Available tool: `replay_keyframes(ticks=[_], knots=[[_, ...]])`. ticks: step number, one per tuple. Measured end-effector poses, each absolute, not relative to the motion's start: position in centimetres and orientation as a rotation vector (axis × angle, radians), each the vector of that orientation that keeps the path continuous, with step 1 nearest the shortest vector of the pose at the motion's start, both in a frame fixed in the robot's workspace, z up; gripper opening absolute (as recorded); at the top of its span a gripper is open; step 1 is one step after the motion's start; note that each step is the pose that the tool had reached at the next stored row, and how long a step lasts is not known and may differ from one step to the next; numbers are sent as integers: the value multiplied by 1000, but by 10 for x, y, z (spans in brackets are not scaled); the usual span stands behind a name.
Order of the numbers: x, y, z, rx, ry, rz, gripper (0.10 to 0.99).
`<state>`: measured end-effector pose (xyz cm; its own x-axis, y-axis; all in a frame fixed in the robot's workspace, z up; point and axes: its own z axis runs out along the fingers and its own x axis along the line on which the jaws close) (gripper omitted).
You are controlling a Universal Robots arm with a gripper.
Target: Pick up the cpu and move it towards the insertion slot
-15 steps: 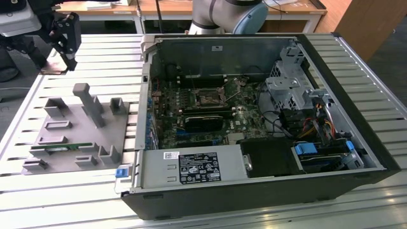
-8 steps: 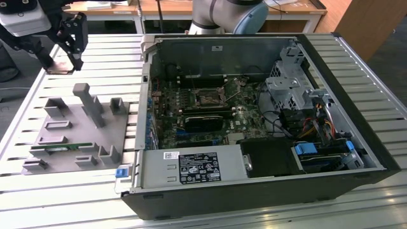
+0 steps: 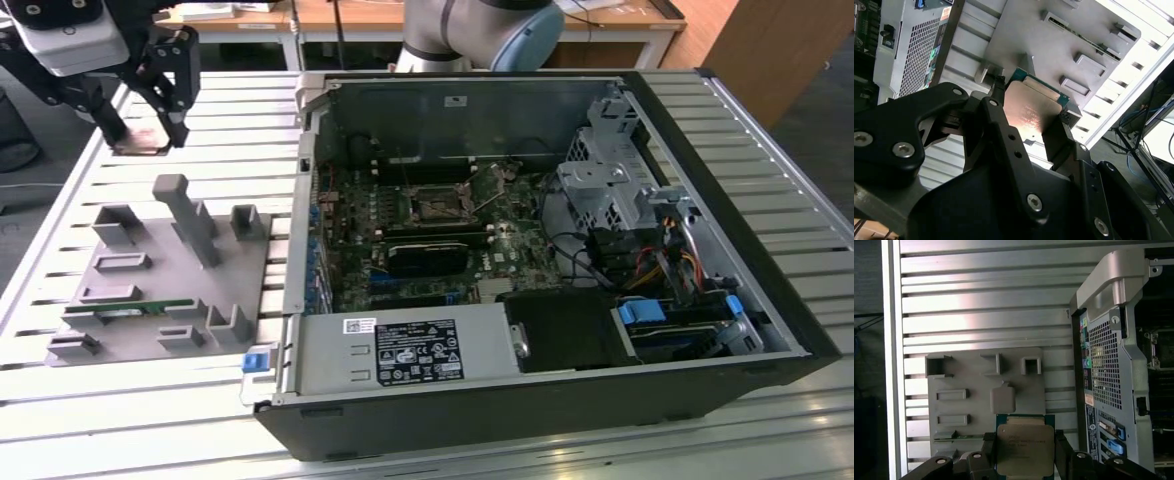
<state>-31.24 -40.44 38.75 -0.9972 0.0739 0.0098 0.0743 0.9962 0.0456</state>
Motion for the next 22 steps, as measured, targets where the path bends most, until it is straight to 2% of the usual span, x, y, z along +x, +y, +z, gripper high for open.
replay_keyframes(ticks=[22], knots=[[-276, -404, 387, -116, -3131, -72, 549]])
